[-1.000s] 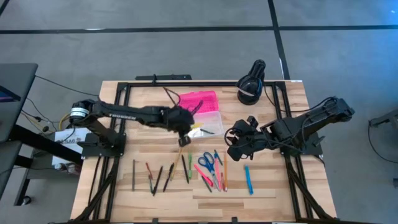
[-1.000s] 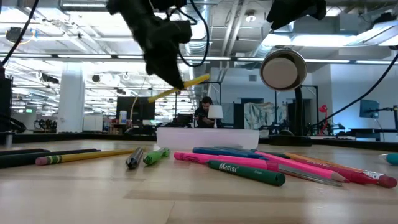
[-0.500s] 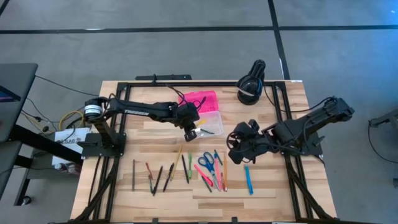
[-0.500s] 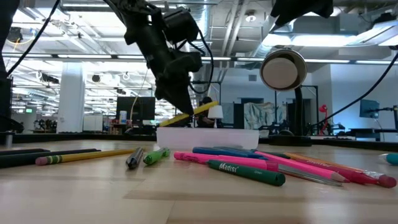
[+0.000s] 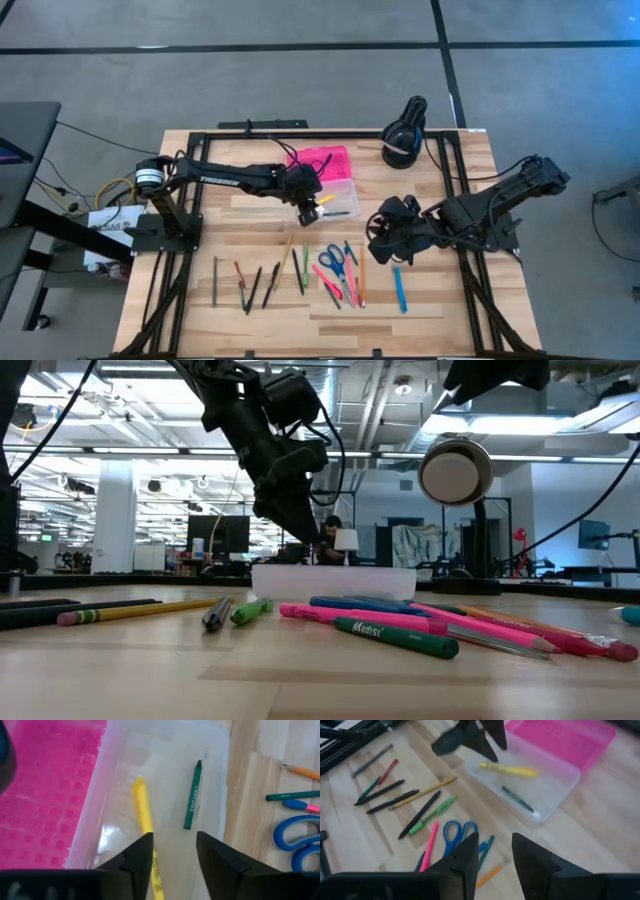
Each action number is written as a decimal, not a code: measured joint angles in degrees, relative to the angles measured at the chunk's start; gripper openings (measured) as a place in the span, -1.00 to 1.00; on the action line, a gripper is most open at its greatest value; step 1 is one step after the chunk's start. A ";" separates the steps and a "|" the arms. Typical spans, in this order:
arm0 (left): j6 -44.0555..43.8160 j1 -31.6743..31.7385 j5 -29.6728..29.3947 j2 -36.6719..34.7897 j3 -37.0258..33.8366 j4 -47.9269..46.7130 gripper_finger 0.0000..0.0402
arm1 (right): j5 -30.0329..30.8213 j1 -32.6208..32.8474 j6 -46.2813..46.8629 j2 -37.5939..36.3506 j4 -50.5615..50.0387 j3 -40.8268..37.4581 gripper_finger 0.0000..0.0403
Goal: Pick & place school supplies into a supply box
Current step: Put the blue pen into the pink supply box
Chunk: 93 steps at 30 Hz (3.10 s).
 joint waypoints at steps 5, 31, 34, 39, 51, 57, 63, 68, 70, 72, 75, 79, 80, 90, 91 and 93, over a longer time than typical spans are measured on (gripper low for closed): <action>-1.68 0.01 7.06 -1.46 0.00 -0.16 -0.12 | -3.36 3.82 10.98 0.31 -2.88 -0.52 -0.45; 0.00 -1.97 8.14 -11.03 0.00 2.90 -0.19 | -23.55 17.14 57.34 17.65 1.09 -5.01 -0.45; 0.02 -1.97 8.15 -11.03 0.01 2.92 -0.19 | -25.82 17.09 57.36 20.06 1.20 -5.03 -0.45; 0.04 -2.05 8.20 -11.03 0.00 2.89 -0.19 | -31.39 17.11 57.33 23.93 1.02 -5.03 -0.45; 0.06 -2.05 8.29 -11.03 0.00 2.85 -0.19 | -29.53 16.68 57.27 24.92 -1.20 -5.43 -0.45; 0.06 -2.05 8.29 -11.03 0.01 2.85 -0.19 | -27.93 15.06 55.83 24.92 0.64 -7.59 -0.45; 0.00 -2.05 8.29 -11.03 0.00 2.85 -0.19 | -27.96 13.49 54.49 24.92 4.00 -10.47 -0.45; -0.07 -2.05 8.53 -11.03 0.00 2.70 -0.19 | -28.74 13.33 54.15 24.92 4.30 -11.04 -0.45; -0.23 -2.05 8.54 -11.03 0.00 2.70 -0.19 | -30.61 13.33 54.10 24.92 5.15 -11.77 -0.45; -0.33 -2.05 8.53 -11.03 0.00 2.70 -0.19 | -31.97 13.33 54.09 24.89 7.04 -12.98 -0.45; -0.34 -2.05 8.53 -11.03 0.00 2.70 -0.19 | -32.20 13.62 54.13 24.48 9.44 -14.39 -0.45; -0.35 -2.05 8.55 -11.03 0.01 2.68 -0.19 | -32.14 13.74 53.77 24.52 9.57 -14.45 -0.45; -0.39 -2.05 8.57 -11.03 0.00 2.69 -0.19 | -32.13 13.74 53.47 24.55 9.53 -14.45 -0.46; -0.92 -2.08 9.73 -11.03 0.01 2.67 -0.19 | -32.25 13.77 49.93 24.68 9.76 -14.45 -0.78; -0.92 -2.08 9.80 -11.03 0.00 2.67 -0.19 | -32.28 13.77 49.39 24.68 9.77 -14.45 -0.80; -0.92 -2.08 9.84 -11.03 0.02 2.67 -0.19 | -32.32 13.77 48.45 24.70 9.79 -14.45 -0.82</action>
